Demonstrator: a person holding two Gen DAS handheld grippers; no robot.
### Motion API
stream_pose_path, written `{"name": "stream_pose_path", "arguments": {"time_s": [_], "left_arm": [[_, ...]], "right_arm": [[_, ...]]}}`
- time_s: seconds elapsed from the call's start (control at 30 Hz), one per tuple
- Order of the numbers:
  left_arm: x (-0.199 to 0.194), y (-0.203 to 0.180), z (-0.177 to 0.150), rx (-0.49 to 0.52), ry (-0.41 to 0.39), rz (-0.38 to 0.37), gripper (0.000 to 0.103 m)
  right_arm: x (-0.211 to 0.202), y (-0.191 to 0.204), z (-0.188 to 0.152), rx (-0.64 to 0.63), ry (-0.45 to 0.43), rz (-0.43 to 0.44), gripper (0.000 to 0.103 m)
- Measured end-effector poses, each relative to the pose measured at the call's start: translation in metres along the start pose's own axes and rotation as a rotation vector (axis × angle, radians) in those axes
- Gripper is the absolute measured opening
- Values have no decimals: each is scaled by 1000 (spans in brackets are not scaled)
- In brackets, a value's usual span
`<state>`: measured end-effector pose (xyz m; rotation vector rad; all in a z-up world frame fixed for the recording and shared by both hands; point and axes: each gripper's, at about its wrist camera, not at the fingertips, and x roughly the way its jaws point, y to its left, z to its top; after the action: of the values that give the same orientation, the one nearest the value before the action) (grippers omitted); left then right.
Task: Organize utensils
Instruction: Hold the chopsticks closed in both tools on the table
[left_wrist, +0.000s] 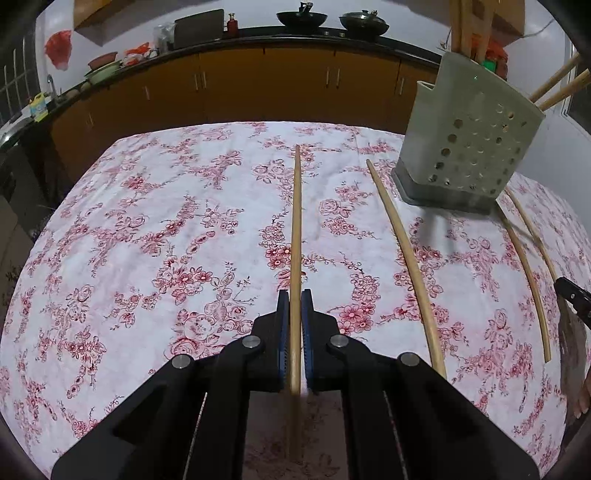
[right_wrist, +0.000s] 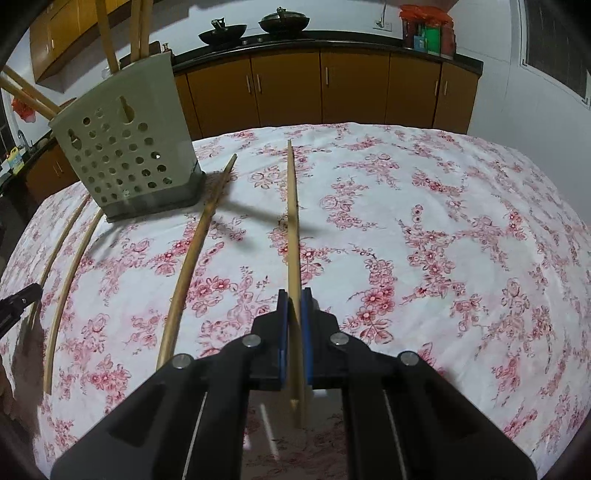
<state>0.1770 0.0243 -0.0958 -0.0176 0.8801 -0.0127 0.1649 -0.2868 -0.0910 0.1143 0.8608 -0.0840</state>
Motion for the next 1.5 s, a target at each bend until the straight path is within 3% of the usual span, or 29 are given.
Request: {"name": "stream_pose_path", "arguments": {"time_s": [1.13, 1.5], "left_arm": [[0, 6, -1, -39, 0, -41, 8], [-7, -2, -9, 16, 2, -15, 8]], "right_arm": [[2, -1, 0, -7, 3, -7, 10], [1, -1, 0, -8, 2, -3, 10]]}}
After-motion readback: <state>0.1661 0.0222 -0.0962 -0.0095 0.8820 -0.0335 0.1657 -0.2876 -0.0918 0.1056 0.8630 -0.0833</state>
